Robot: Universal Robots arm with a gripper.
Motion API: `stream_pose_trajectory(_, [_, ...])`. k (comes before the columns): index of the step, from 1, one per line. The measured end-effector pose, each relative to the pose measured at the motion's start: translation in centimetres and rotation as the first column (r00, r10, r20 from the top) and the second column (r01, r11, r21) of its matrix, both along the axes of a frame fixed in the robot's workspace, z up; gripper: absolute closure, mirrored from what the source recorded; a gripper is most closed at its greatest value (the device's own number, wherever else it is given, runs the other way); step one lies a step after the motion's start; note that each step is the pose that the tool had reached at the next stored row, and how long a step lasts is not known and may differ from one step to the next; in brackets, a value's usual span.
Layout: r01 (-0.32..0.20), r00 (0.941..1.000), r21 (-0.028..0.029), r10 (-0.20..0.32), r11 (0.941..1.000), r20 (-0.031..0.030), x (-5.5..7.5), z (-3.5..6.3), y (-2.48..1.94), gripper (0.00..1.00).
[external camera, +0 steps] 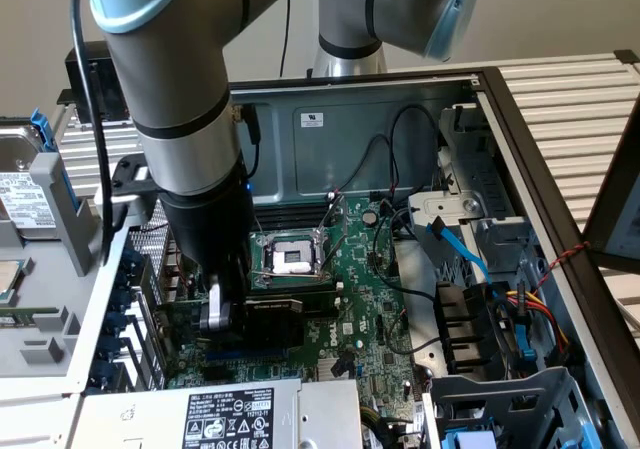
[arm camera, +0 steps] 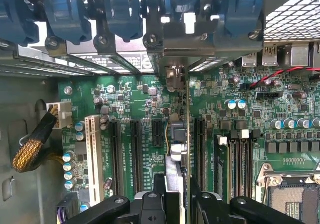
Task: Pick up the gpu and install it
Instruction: 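Insert the gpu into the slot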
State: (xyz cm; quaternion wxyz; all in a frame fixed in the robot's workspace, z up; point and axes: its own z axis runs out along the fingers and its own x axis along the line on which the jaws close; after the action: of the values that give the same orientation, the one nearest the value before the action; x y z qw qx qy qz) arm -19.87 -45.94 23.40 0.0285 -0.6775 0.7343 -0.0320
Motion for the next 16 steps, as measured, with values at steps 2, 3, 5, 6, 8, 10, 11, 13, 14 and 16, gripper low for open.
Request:
stream_pose_trajectory(2, [0.000,1.0000,0.0000,0.000,1.0000,0.0018,-0.04,0.00,0.00,0.72])
stream_pose_trajectory(3, [0.000,1.0000,0.0000,0.000,1.0000,0.0023,-0.05,0.00,0.00,0.72])
stream_pose_trajectory(5, [0.000,1.0000,0.0000,0.000,1.0000,0.0033,-0.14,-0.01,0.00,0.72])
stream_pose_trajectory(6, [0.000,1.0000,0.0000,0.000,1.0000,0.0035,-0.16,-0.01,0.00,0.72])
stream_pose_trajectory(8, [0.000,1.0000,0.0001,0.000,1.0000,0.0039,-0.23,-0.01,0.00,0.72])
stream_pose_trajectory(10, [0.000,1.0000,0.0000,0.000,1.0000,0.0040,-0.23,-0.01,0.00,0.72])
stream_pose_trajectory(11, [0.000,1.0000,0.0000,0.000,1.0000,0.0040,-0.24,0.00,0.00,0.72])
stream_pose_trajectory(13, [0.000,1.0000,0.0000,0.000,1.0000,0.0040,-0.24,0.00,0.00,0.72])
stream_pose_trajectory(14, [0.000,1.0000,0.0000,0.000,1.0000,0.0040,-0.24,0.00,-0.01,0.72])
stream_pose_trajectory(16, [0.000,1.0000,0.0000,0.000,1.0000,0.0041,-0.24,0.00,-0.01,0.72])
